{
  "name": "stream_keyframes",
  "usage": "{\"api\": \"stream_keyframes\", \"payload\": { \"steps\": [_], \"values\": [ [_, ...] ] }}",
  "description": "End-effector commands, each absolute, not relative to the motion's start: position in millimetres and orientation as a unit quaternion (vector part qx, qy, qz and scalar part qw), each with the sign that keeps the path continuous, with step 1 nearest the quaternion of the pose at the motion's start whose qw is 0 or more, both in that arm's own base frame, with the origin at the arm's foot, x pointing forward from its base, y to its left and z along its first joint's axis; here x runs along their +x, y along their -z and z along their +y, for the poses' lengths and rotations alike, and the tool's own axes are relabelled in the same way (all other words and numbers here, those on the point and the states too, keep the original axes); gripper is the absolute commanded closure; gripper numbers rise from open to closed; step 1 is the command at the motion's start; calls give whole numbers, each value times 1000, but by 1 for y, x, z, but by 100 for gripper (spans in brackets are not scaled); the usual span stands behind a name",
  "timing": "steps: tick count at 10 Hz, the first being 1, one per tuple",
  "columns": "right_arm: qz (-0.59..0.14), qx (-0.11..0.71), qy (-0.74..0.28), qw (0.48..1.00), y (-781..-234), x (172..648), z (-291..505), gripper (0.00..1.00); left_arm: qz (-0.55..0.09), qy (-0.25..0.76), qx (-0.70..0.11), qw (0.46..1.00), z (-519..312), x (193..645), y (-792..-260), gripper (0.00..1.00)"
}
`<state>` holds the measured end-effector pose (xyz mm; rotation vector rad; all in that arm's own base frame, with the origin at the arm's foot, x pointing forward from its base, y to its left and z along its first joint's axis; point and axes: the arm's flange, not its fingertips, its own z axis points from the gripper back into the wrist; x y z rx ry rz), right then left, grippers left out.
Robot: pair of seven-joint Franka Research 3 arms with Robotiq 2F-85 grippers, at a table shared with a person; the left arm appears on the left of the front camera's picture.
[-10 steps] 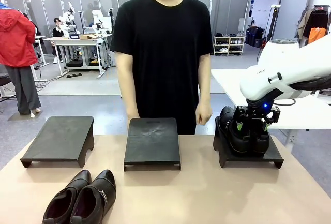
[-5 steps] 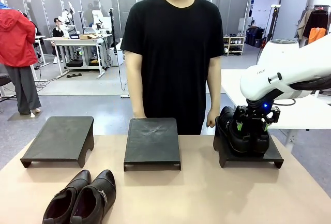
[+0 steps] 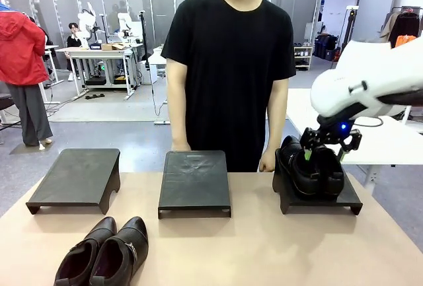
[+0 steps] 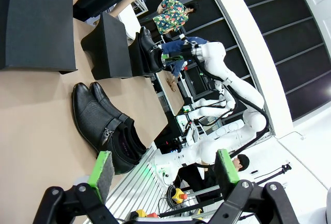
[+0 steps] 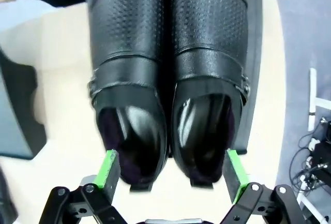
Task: Place the shoes on the stand as instructed by the person.
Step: Pick up another pair of Shoes and place it on the Shoes Stand indicated by the person.
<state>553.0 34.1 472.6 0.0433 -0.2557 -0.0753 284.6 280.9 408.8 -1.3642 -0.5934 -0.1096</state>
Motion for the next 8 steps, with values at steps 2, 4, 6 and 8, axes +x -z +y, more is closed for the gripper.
{"api": "stream_keyframes", "payload": {
  "steps": [2, 4, 6, 8],
  "values": [
    [-90, 95, 7, 991, -518, 509, 7, 0, -275, 56, -623, 730, 281, 283, -411, 0],
    [-66, 154, 0, 986, -526, 481, -22, 0, -275, 56, -623, 730, 281, 283, -411, 0],
    [-52, 220, -15, 974, -522, 446, -56, 0, -275, 56, -623, 730, 281, 283, -411, 0],
    [-47, 322, -13, 946, -510, 405, -96, 0, -275, 56, -623, 730, 281, 283, -411, 0]
  ]
}}
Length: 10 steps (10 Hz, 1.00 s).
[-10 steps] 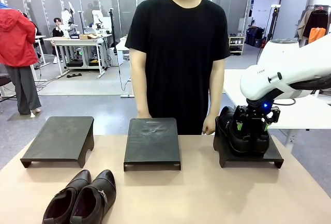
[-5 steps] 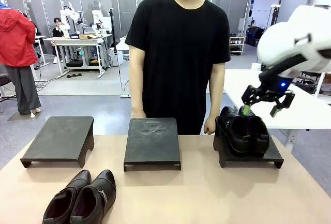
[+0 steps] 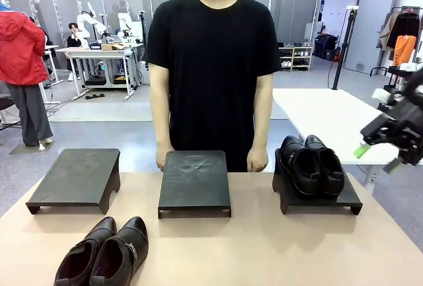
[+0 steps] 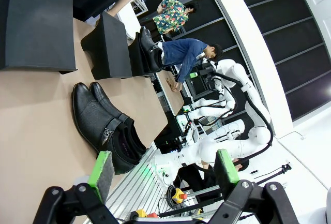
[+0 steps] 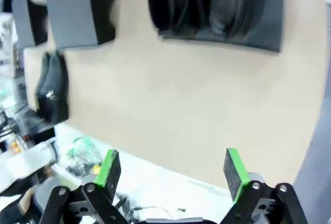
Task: Place the shoes on the stand as instructed by the person.
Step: Pick up another pair of Shoes and place it on the Shoes Stand indicated by the person.
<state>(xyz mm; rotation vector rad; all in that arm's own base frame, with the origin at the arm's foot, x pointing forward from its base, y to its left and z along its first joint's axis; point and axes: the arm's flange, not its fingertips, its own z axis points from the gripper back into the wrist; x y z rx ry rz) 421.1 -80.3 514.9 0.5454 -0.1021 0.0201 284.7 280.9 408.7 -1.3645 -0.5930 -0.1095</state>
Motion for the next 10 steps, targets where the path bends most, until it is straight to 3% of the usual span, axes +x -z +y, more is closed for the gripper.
{"api": "stream_keyframes", "payload": {
  "steps": [1, 4, 10],
  "values": [
    [-51, 389, -6, 920, -500, 383, -123, 0, -275, 56, -623, 730, 281, 283, -411, 0],
    [-81, 520, 1, 850, -475, 346, -191, 0, -275, 56, -623, 730, 281, 283, -411, 0],
    [-102, 637, 7, 764, -392, 292, -297, 0, -275, 56, -623, 730, 281, 283, -411, 0]
  ]
}}
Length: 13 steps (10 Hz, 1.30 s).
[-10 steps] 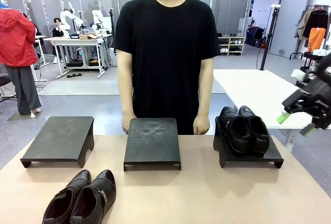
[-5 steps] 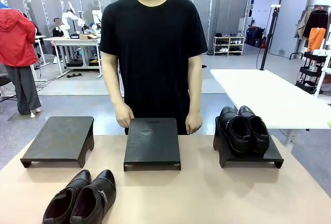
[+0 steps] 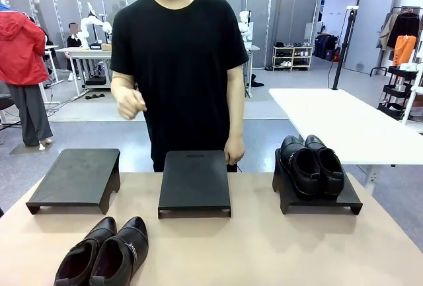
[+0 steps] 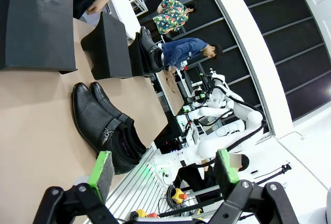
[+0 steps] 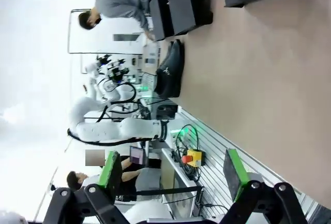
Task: Place the shoes on the stand as instructed by the person.
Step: Pick up another pair of Shoes and place it on the Shoes Stand indicated by the person.
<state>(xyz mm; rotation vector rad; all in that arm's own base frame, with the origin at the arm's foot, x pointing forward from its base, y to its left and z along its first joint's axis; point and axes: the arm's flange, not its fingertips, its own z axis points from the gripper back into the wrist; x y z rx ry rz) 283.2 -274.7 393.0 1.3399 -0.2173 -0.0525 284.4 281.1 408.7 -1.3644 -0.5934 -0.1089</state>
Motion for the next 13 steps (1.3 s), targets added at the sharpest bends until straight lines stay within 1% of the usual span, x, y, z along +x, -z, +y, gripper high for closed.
{"api": "stream_keyframes", "payload": {
  "steps": [1, 4, 5, 13],
  "values": [
    [-102, 649, 4, 754, -385, 288, -307, 0, -275, 56, -623, 730, 281, 283, -411, 0],
    [-107, 678, -8, 727, -375, 295, -313, 0, -275, 56, -623, 730, 281, 283, -411, 0],
    [-97, 654, 12, 751, -375, 280, -304, 0, -275, 56, -623, 730, 281, 283, -411, 0],
    [-97, 654, 12, 751, -375, 280, -304, 0, -275, 56, -623, 730, 281, 283, -411, 0]
  ]
}}
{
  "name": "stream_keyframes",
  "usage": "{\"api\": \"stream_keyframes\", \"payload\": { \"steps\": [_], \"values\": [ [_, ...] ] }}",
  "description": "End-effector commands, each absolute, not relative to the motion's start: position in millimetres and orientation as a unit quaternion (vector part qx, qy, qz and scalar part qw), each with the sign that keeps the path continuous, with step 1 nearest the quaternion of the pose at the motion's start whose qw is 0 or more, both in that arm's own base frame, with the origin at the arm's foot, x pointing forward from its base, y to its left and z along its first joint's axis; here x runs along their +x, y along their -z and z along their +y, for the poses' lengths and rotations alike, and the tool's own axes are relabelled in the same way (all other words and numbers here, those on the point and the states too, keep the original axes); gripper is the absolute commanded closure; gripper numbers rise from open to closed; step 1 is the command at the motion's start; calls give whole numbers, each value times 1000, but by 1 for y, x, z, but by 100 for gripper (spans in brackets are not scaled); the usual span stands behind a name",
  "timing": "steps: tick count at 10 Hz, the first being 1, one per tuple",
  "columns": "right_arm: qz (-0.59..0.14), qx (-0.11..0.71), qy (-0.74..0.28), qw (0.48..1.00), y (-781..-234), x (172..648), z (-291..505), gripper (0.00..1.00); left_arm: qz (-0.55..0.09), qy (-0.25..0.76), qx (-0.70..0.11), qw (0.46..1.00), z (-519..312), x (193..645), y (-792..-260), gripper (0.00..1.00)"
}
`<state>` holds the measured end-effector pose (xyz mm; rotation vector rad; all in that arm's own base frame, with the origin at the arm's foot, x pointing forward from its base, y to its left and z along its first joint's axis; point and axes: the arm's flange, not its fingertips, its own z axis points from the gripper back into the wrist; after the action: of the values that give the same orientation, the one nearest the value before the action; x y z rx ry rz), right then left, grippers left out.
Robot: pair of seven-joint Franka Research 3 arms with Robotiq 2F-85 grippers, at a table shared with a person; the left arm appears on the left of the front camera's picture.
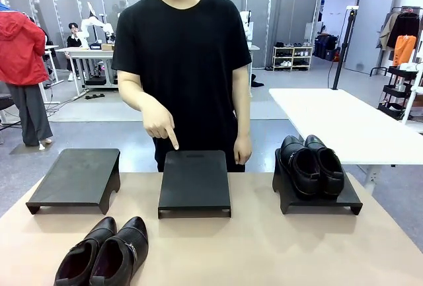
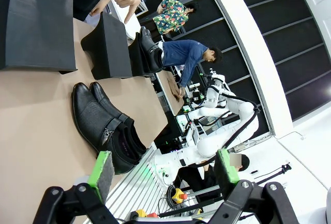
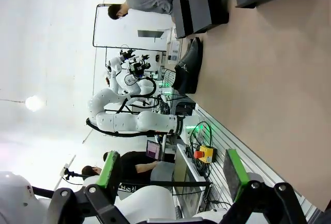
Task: Place the shoes on the stand as instructed by the person.
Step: Pick up another pair of Shoes and place it on the Shoes Stand indicated by the person.
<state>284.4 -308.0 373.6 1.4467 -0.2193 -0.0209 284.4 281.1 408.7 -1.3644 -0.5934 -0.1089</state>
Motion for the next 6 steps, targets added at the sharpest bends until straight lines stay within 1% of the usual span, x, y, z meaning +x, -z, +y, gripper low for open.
{"api": "stream_keyframes", "payload": {
  "steps": [1, 3, 4, 6],
  "values": [
    [-97, 654, 12, 751, -375, 280, -304, 0, -275, 56, -623, 730, 281, 283, -411, 0],
    [-97, 654, 12, 751, -375, 280, -304, 0, -270, 50, -621, 734, 281, 284, -409, 0],
    [-97, 654, 12, 751, -375, 280, -304, 0, -263, 71, -616, 739, 267, 291, -417, 0],
    [-97, 654, 12, 751, -375, 280, -304, 0, -229, 86, -589, 770, 227, 297, -434, 0]
  ]
}}
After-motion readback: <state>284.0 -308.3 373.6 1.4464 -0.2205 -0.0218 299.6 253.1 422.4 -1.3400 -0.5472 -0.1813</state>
